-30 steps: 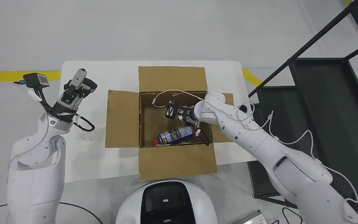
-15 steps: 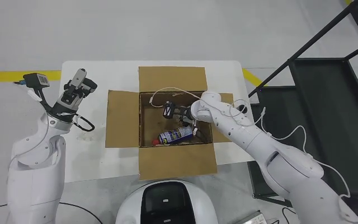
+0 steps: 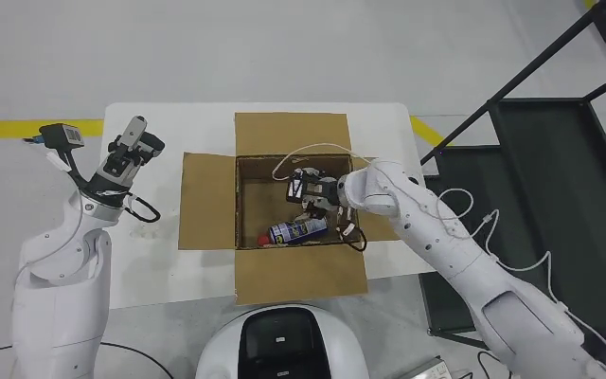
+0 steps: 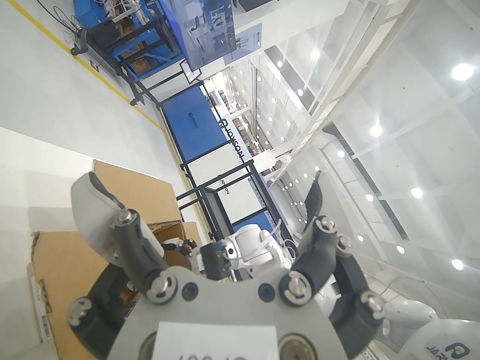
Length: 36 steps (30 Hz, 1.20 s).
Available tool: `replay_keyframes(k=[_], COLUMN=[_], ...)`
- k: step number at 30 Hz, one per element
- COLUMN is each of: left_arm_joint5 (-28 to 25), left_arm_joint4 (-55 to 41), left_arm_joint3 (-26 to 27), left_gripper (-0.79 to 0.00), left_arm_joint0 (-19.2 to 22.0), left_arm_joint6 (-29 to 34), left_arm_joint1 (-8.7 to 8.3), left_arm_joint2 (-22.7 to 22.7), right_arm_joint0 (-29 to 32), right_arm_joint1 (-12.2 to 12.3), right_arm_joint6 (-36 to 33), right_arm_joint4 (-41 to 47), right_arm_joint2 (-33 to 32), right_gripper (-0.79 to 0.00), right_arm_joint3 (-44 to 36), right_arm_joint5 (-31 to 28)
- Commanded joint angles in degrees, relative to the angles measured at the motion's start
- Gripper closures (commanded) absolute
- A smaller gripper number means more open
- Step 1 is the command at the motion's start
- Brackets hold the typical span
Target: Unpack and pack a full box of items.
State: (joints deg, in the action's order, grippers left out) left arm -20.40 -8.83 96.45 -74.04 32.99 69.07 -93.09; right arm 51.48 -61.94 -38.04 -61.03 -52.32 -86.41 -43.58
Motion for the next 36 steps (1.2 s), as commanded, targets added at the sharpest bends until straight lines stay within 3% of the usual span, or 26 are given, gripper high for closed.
replay_keyframes(k=[1, 7, 16, 19, 31, 36], left_arm_joint5=[0.0, 0.0, 0.0, 0.0, 0.0, 0.0], left_arm_joint4=[0.0, 0.0, 0.0, 0.0, 0.0, 0.0], left_arm_joint3=[0.0, 0.0, 0.0, 0.0, 0.0, 0.0], left_gripper=[-0.785, -0.785, -0.785, -0.785, -0.785, -0.785], left_arm_joint0=[0.0, 0.0, 0.0, 0.0, 0.0, 0.0], left_arm_joint6=[0.0, 0.0, 0.0, 0.0, 0.0, 0.0], left_arm_joint1=[0.0, 0.0, 0.0, 0.0, 0.0, 0.0], left_arm_joint2=[0.0, 0.0, 0.0, 0.0, 0.0, 0.0], right_arm_joint0=[5.83, 19.95, 32.46, 33.83, 33.83, 34.13], right_arm_joint1=[2.01, 5.74, 7.63, 7.72, 7.72, 7.82], right_arm_joint6=[1.34, 6.93, 22.28, 25.89, 25.89, 23.67], right_arm_joint4=[1.35, 3.4, -3.85, -5.13, -5.13, -1.39], right_arm_joint2=[-7.19, -24.38, -40.51, -42.0, -42.0, -45.13], right_gripper=[-0.785, -0.785, -0.785, -0.785, -0.785, -0.785], right_arm_joint3=[-6.46, -15.11, -13.33, -12.36, -12.36, -6.1], right_arm_joint5=[-2.22, -6.04, -7.3, -7.07, -7.07, -1.47])
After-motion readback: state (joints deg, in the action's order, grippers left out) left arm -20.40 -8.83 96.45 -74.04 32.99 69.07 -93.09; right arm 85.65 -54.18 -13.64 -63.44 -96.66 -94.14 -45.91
